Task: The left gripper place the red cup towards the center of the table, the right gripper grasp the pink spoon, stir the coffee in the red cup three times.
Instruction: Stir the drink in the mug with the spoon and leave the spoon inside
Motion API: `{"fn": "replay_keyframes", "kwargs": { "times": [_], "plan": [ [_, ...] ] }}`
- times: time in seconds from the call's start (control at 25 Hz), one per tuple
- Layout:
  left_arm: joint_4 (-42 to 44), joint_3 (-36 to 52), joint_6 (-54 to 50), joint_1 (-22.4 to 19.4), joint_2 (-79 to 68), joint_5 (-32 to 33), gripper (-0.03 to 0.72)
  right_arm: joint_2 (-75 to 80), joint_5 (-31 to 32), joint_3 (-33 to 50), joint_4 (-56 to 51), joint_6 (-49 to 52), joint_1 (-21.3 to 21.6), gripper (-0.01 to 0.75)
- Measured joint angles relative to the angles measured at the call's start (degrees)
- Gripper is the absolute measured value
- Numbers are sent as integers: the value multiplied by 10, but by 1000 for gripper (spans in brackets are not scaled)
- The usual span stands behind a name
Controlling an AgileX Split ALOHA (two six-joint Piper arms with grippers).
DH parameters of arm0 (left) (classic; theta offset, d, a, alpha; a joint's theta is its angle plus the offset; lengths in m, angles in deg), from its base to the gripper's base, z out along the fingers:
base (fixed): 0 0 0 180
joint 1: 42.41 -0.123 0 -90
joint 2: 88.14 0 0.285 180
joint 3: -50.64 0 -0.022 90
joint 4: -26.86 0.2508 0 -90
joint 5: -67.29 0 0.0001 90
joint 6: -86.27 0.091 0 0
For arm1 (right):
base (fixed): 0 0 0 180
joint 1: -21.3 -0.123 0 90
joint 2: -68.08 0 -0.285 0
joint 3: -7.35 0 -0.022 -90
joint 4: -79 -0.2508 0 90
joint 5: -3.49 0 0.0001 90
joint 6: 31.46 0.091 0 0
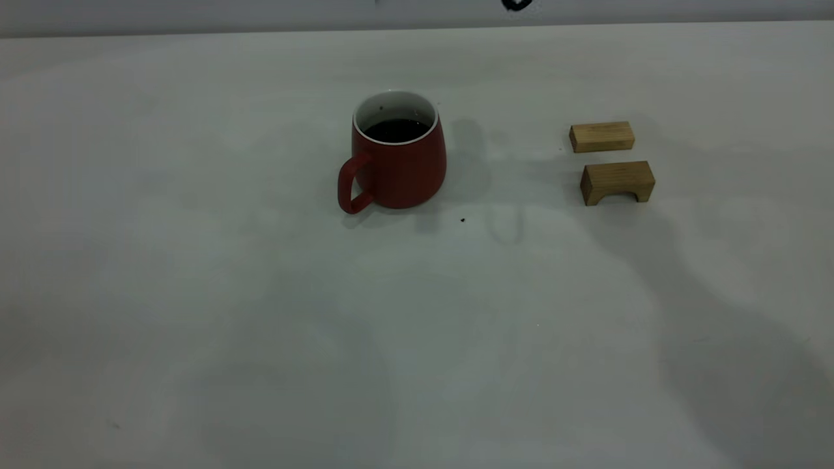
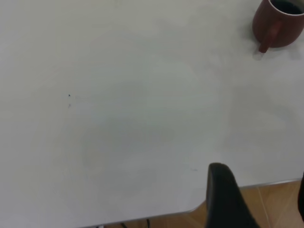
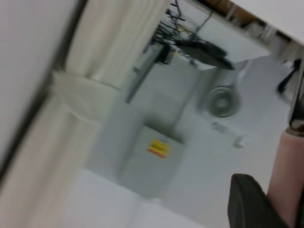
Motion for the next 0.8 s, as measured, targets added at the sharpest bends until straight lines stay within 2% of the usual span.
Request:
{"fn": "replay_keyframes", "kwargs": {
  "times": [0.12,0.28,0.8],
  "plan": [
    [0,0,0,0,0,0,447,1,-23,0,-5,60,0,133],
    [0,0,0,0,0,0,447,14,-47,-2,-11,86,3,133],
    [0,0,0,0,0,0,447,157,-19,-4,-12,95,21,133]
  ]
}}
